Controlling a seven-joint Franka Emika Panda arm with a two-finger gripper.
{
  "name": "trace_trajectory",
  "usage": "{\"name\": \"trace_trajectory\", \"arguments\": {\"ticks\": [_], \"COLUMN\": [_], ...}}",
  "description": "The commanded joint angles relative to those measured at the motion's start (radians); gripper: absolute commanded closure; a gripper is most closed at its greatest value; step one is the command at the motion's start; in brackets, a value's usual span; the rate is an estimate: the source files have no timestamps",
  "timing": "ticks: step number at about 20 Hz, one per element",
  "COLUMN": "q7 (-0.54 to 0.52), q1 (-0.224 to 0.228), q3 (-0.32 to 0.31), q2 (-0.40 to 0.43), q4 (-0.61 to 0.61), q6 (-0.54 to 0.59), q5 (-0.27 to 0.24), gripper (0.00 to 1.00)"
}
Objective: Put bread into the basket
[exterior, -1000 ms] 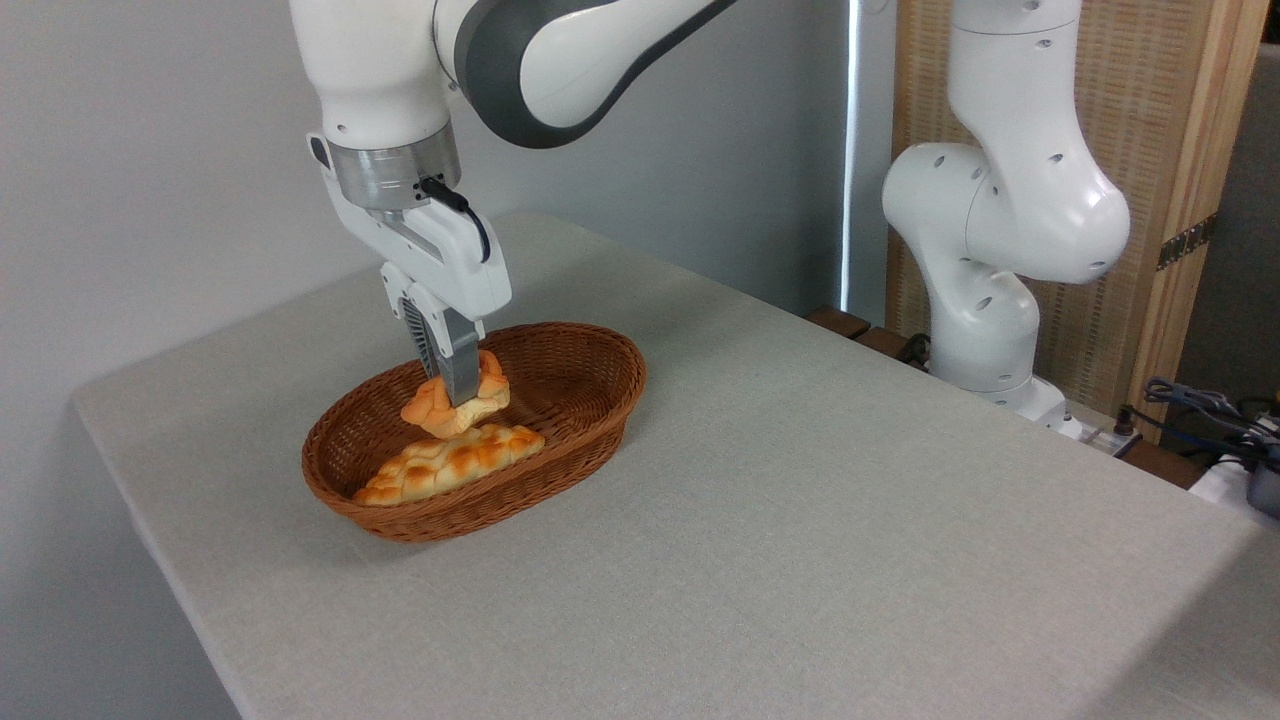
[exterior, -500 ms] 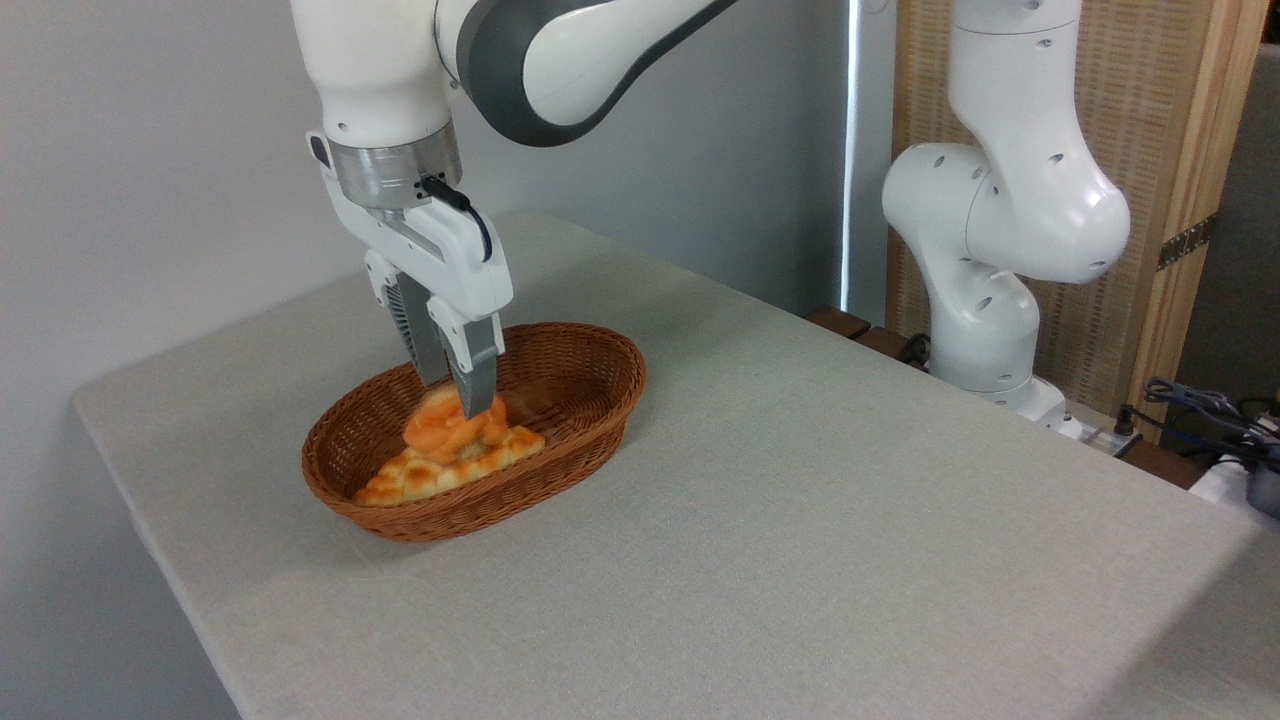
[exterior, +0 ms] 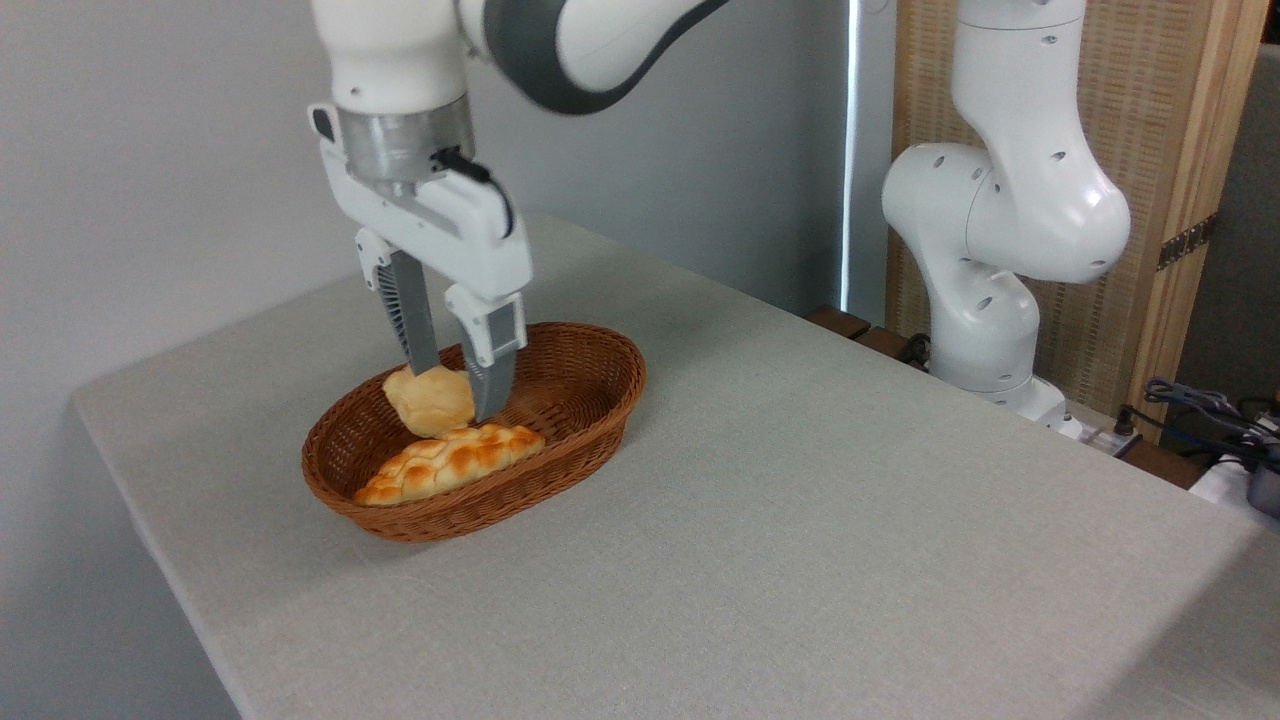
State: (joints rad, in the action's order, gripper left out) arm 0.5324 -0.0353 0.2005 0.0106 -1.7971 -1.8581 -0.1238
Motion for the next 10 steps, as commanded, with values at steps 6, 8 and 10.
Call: {"name": "trace_trajectory", "arguments": {"ticks": [6,8,10], "q7": [0.126,0.124,0.118], "q1": [0.005,0.005,0.009], "q3": [-0.136,-0.136,-0.133], "q2": [0.025,0.020,0.008], "q4": [0.139,0.142,0.145], "q6": [0.206,0.208,0.214], "q5": [0.112,0.112,0.112], "gripper": [0.00,0.00,0.00]}}
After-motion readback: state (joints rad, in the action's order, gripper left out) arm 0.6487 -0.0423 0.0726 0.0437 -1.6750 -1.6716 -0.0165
